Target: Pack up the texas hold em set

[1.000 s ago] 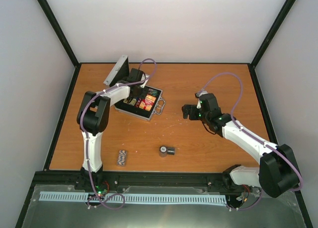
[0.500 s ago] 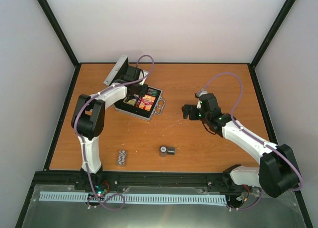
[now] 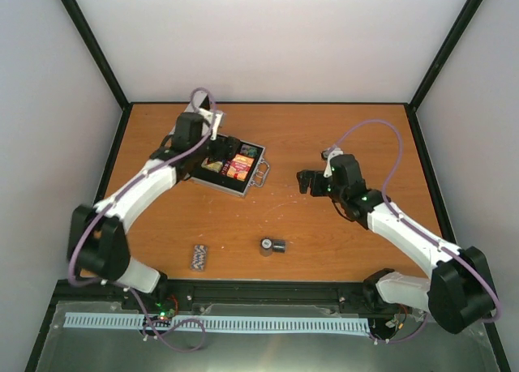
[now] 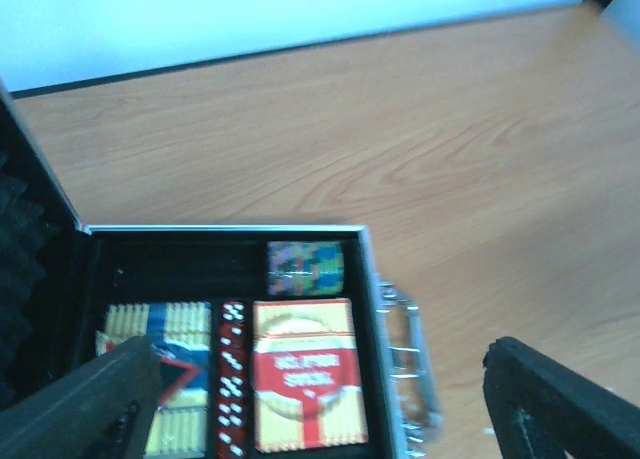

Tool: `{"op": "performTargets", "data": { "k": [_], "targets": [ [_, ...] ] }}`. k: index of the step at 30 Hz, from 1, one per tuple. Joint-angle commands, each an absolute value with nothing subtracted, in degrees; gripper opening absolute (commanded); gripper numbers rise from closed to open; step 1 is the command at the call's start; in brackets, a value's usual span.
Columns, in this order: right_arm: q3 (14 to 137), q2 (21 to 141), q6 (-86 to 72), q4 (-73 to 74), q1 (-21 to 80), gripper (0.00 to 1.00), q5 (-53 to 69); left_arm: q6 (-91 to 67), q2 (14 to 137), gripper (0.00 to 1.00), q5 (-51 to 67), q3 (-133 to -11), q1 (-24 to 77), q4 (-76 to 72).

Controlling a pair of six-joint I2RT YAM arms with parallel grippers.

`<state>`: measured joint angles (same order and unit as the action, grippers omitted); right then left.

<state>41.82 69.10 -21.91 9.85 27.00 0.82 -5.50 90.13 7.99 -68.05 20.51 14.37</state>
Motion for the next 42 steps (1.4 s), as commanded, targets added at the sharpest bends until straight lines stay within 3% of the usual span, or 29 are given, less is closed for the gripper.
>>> {"op": "performTargets", "data": {
  "k": [1,6,12,19,42],
  "targets": [
    [38.9,64.1,-21.6,4.5,26.5,1.0,3.6,-16.3,78.0,0.91,13.3,-58.2,20.3,9.6],
    [36.3,62.3,-21.1,-1.7,26.4,1.0,9.1,-26.6,68.9,0.86,18.5,-45.2,20.9,10.0],
    [32.0,61.6,-24.2,-12.8,26.4,1.0,11.5,-30.9,62.3,0.83,13.6,-38.1,23.3,22.3],
    [28.0,58.4,-25.5,-18.4,26.2,1.0,9.3,-38.2,55.2,0.79,11.6,-34.2,25.7,33.0],
    [24.8,56.9,-27.7,-21.5,24.0,1.0,10.5,-46.9,57.0,0.63,4.3,-34.8,34.2,55.7]
  ]
}}
